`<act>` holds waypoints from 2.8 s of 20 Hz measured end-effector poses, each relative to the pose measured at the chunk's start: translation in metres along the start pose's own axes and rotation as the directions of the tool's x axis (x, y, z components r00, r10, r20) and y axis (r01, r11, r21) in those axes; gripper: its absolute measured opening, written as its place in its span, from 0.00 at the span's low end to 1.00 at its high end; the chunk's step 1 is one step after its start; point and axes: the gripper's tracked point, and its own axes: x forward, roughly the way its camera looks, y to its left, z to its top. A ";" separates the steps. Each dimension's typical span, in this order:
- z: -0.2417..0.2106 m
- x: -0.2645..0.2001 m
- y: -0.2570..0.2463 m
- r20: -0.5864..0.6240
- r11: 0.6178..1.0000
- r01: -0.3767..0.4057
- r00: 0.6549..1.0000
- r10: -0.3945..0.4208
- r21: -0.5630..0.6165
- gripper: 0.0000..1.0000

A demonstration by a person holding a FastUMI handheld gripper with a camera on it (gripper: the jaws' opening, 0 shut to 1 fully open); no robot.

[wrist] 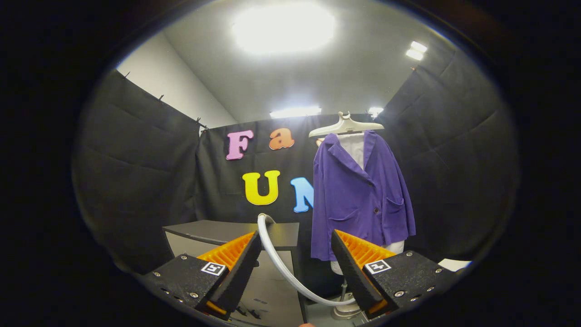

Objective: Iron the clothes twice with a garment steamer, once on the left side and once on the right side.

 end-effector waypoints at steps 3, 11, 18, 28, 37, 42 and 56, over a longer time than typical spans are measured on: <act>-0.002 0.000 0.002 -0.009 1.000 0.000 1.000 0.000 0.000 0.95; -0.004 0.000 0.011 -0.020 1.000 -0.010 1.000 0.010 -0.007 0.95; -0.004 -0.001 0.018 -0.022 1.000 -0.017 1.000 0.017 -0.009 0.95; 0.000 0.005 0.028 -0.029 0.999 -0.030 0.999 0.030 -0.010 0.95; -0.002 0.005 0.036 -0.037 0.999 -0.045 0.998 0.044 -0.010 0.95; 0.001 0.005 0.038 -0.034 0.999 -0.044 0.998 0.044 -0.010 0.95; 0.028 0.028 0.049 -0.043 0.996 -0.087 0.995 0.087 -0.007 0.95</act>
